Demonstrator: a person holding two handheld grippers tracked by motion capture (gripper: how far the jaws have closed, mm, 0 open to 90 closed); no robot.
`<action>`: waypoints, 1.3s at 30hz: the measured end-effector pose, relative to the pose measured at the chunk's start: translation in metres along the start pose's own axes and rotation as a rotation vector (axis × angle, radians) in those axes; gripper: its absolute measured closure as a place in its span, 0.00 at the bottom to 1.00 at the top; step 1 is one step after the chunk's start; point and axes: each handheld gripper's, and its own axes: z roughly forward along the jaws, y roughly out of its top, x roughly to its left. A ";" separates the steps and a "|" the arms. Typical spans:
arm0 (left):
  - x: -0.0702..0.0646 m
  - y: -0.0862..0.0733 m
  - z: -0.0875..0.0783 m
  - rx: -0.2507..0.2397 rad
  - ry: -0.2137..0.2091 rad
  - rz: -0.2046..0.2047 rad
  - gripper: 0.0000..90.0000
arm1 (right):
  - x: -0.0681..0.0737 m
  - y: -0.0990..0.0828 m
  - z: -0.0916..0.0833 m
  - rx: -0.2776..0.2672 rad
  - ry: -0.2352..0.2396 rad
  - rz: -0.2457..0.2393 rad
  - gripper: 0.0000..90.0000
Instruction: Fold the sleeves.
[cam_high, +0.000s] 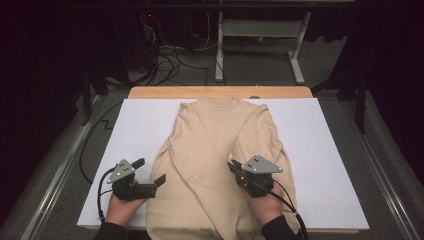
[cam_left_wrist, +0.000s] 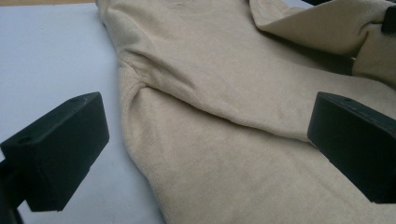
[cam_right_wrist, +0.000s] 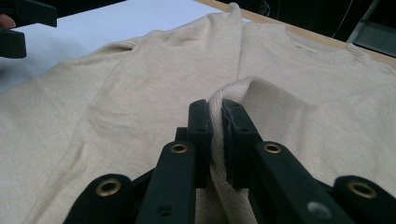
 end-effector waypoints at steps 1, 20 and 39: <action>0.000 0.000 0.000 -0.001 0.000 -0.001 0.00 | 0.000 0.000 0.000 0.000 0.001 0.001 0.93; 0.001 0.000 -0.001 -0.007 0.002 -0.005 0.00 | 0.009 0.004 0.013 0.013 0.061 0.013 0.74; -0.001 0.002 -0.002 -0.001 0.016 0.008 0.00 | -0.032 -0.014 -0.045 -0.032 -0.063 0.090 0.50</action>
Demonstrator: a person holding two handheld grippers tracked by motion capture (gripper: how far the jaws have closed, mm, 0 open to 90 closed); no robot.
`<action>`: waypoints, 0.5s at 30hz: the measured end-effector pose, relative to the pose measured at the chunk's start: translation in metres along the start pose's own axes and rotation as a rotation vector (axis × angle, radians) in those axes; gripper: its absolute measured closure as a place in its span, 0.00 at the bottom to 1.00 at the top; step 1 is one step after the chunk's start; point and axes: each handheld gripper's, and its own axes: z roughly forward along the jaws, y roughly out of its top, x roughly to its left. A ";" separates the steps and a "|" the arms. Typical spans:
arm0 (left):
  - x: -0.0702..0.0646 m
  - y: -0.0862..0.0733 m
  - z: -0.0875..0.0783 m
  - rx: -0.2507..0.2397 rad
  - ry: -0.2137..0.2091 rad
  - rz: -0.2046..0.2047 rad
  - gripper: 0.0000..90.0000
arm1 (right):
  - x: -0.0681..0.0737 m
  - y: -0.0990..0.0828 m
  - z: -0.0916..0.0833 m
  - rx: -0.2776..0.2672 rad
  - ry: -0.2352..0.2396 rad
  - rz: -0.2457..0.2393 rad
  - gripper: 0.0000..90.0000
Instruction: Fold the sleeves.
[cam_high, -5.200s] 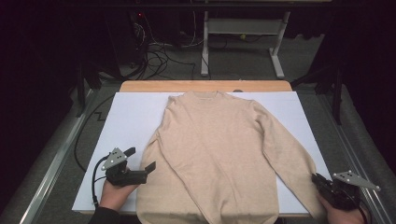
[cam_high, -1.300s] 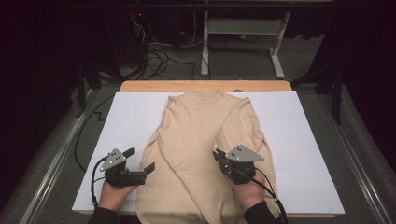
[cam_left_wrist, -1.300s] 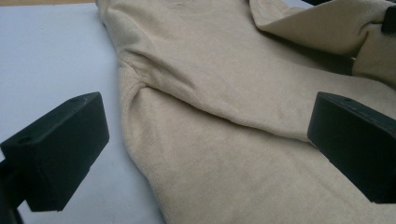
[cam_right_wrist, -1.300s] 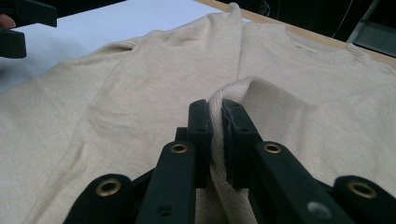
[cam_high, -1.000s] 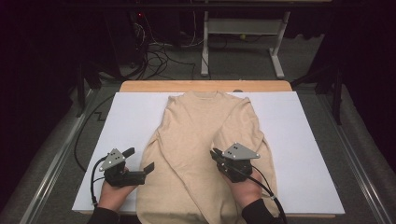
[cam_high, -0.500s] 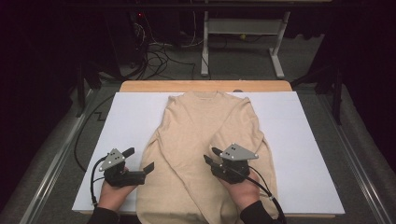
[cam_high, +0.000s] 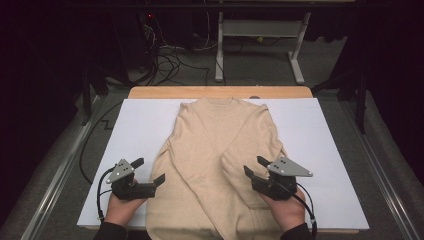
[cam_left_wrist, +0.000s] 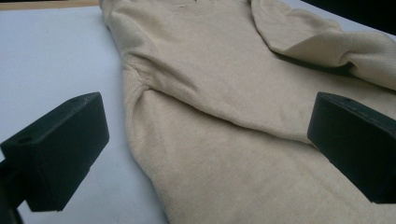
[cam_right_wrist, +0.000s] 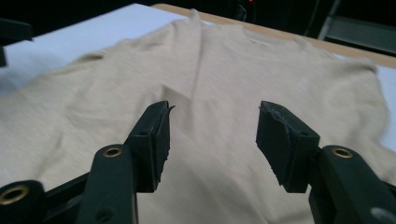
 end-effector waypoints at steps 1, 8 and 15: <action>0.000 0.000 0.000 0.002 0.002 0.003 0.00 | -0.005 -0.006 -0.004 0.010 -0.016 0.005 0.50; -0.001 0.001 0.000 0.005 0.012 0.006 0.00 | -0.033 -0.040 -0.023 0.075 -0.091 0.059 0.45; -0.001 0.000 -0.001 0.004 0.011 0.005 0.00 | -0.050 -0.068 -0.038 0.132 -0.115 0.117 0.43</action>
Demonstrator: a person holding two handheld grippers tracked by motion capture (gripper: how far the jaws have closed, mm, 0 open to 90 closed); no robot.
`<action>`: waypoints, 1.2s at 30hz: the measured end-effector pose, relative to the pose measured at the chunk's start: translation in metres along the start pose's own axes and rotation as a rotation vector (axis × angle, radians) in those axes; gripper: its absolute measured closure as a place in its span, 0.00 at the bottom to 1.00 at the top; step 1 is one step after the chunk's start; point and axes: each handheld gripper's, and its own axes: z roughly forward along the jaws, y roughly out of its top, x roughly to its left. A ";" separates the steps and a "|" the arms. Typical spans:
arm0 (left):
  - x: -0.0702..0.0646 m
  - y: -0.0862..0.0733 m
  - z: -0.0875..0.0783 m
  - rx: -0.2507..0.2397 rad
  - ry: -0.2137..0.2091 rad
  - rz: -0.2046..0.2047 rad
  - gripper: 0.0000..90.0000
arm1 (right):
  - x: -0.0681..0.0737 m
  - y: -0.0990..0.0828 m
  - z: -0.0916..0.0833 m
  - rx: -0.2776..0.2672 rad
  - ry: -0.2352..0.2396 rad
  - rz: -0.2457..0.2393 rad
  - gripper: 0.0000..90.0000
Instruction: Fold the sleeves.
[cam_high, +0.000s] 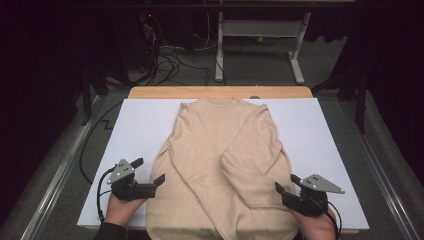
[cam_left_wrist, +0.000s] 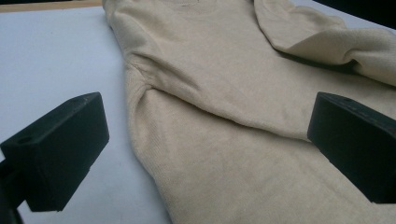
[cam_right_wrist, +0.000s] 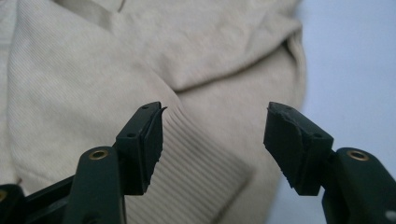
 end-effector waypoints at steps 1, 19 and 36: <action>0.000 0.000 0.000 0.000 0.000 0.000 0.00 | -0.002 -0.003 -0.001 0.018 0.000 0.012 0.42; 0.000 0.000 0.001 0.006 0.000 0.011 0.00 | 0.005 -0.006 0.017 0.121 0.032 -0.029 0.59; -0.001 0.001 0.001 0.003 0.002 0.012 0.00 | 0.008 -0.005 0.012 0.082 0.075 -0.043 0.91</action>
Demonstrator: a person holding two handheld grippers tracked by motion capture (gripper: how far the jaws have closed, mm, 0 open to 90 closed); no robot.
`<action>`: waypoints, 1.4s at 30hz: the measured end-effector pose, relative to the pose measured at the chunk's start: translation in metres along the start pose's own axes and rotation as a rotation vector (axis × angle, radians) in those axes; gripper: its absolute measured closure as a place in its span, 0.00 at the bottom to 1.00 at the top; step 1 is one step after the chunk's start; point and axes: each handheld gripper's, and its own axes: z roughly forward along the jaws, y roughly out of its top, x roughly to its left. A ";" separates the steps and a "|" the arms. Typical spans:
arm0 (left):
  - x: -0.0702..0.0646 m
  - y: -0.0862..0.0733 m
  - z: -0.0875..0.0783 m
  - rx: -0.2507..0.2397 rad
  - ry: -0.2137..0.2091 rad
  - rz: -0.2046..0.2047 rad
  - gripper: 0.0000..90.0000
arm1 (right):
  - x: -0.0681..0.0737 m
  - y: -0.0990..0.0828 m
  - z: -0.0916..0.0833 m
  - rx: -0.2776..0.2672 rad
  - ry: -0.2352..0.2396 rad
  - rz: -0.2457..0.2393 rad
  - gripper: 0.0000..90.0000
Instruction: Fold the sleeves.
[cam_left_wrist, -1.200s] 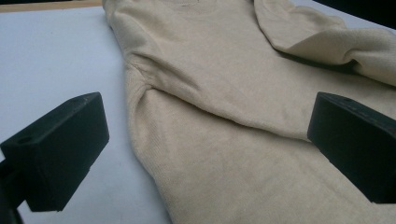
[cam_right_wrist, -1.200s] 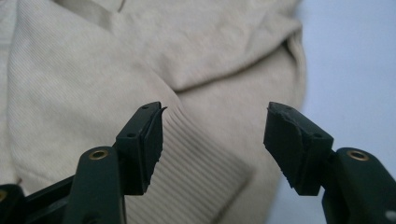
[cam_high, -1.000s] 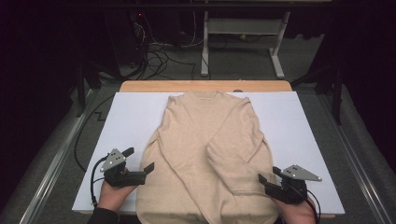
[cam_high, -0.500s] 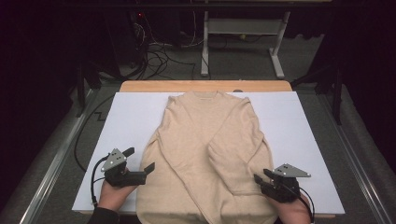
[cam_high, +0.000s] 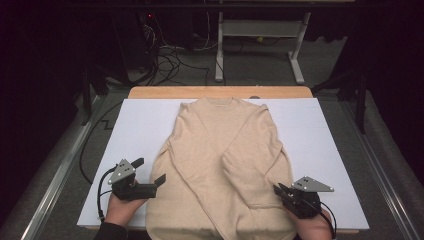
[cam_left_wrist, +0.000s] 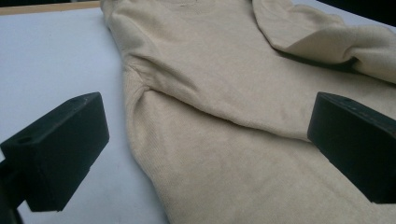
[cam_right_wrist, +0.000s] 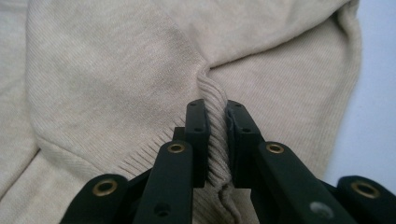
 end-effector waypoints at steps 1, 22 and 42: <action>0.000 0.000 0.000 0.000 0.001 -0.001 0.00 | 0.000 0.001 -0.001 -0.011 -0.002 0.003 0.91; 0.003 0.000 -0.007 -0.046 0.014 -0.015 0.00 | 0.020 0.031 -0.019 -0.213 0.036 -0.008 0.92; 0.003 0.000 -0.007 -0.043 0.013 -0.016 0.00 | 0.071 0.055 -0.005 -0.233 0.183 -0.082 0.92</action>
